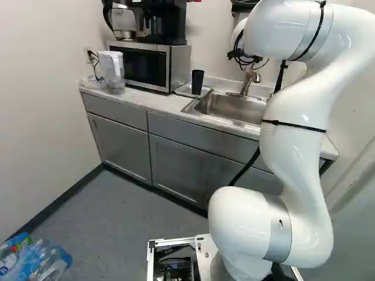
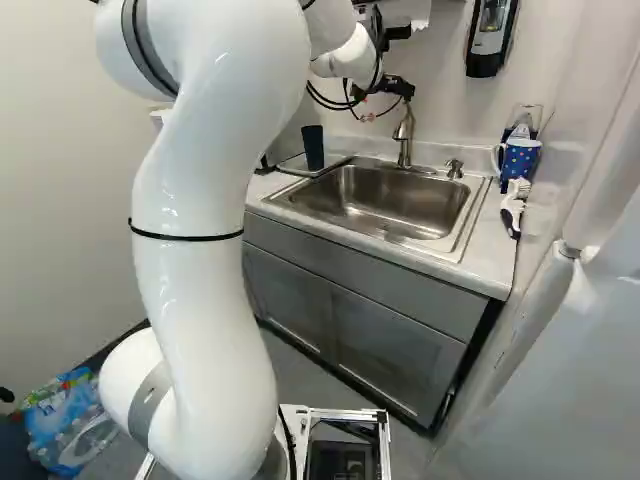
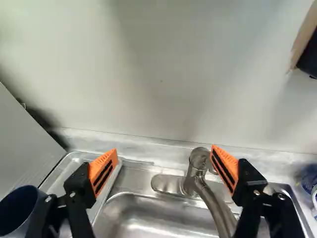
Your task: Rinse the cup and place it in the tray
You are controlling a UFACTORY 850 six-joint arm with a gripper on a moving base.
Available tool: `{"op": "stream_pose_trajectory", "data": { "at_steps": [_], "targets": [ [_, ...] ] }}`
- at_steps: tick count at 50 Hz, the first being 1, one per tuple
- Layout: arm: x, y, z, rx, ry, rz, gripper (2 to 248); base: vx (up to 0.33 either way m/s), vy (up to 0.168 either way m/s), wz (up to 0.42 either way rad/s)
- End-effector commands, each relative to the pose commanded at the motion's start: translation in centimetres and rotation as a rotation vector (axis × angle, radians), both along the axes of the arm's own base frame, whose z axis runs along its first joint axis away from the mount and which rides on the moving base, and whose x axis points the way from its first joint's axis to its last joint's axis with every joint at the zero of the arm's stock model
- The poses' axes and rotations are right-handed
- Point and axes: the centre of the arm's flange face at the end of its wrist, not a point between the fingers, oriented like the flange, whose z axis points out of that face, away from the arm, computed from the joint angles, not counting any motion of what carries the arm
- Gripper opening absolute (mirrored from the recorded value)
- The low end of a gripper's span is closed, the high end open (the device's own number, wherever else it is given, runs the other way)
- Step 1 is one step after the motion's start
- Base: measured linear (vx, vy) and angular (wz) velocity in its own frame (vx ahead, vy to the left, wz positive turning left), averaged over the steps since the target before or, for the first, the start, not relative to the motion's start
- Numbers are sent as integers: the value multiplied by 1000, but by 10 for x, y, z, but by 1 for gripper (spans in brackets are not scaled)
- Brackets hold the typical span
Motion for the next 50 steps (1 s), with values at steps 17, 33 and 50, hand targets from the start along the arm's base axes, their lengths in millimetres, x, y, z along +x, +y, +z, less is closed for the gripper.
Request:
{"op": "stream_pose_trajectory", "data": {
  "at_steps": [17, 33, 50],
  "targets": [
    [-14, 13, 7, -15, -43, 11, 247, 0, 0, 0],
    [-31, 38, 10, -11, -32, 39, 247, 0, 0, 0],
    [-61, 60, 9, 6, 19, 57, 247, 0, 0, 0]
  ]
}}
